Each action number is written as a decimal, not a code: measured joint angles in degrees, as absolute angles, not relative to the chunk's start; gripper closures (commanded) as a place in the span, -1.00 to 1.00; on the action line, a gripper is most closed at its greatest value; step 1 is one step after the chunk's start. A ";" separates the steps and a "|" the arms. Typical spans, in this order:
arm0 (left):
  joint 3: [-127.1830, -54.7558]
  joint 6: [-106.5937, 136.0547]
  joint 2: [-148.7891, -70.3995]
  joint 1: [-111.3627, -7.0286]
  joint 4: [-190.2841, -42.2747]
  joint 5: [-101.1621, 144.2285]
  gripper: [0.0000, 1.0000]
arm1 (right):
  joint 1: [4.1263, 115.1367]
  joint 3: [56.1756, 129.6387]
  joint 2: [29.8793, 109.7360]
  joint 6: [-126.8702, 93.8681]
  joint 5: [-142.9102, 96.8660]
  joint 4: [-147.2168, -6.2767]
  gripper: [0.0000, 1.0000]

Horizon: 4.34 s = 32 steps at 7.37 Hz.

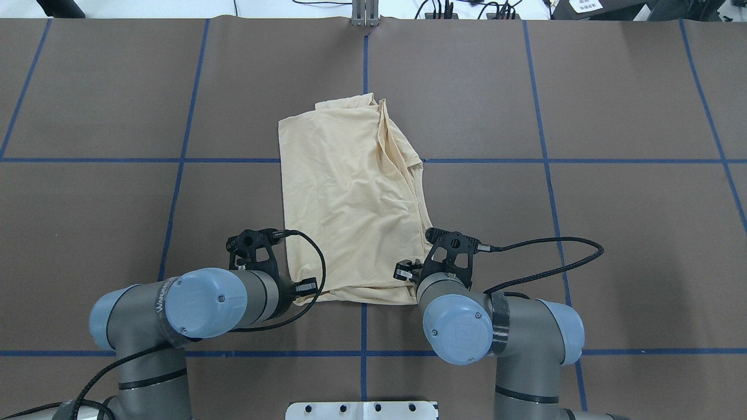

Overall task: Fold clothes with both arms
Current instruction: 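Grasp the near corners of the shirt with the left and right grippers, then lift the near edge with both grippers and fold it away from the robot, then release the fold and raise the left gripper away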

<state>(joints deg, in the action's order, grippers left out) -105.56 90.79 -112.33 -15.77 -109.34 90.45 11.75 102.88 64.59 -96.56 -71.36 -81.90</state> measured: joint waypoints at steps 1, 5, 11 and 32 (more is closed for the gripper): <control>-105.56 90.79 -112.32 -15.75 -109.34 90.44 1.00 | 11.54 102.87 64.06 -97.07 -71.15 -82.60 1.00; -105.56 90.85 -112.32 -15.73 -109.36 90.44 1.00 | 10.15 103.08 63.81 -98.02 -69.69 -83.36 1.00; -116.83 90.85 -111.59 -13.93 -106.24 90.75 1.00 | 7.11 118.03 69.07 -95.79 -70.06 -86.60 1.00; -100.54 62.88 -120.46 -33.41 -103.79 94.37 -1.00 | 27.83 101.71 52.46 -77.27 -87.26 -91.03 -1.00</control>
<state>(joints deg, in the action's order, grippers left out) -100.54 62.88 -120.46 -33.41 -103.79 94.37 27.83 101.71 52.46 -77.27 -87.26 -91.03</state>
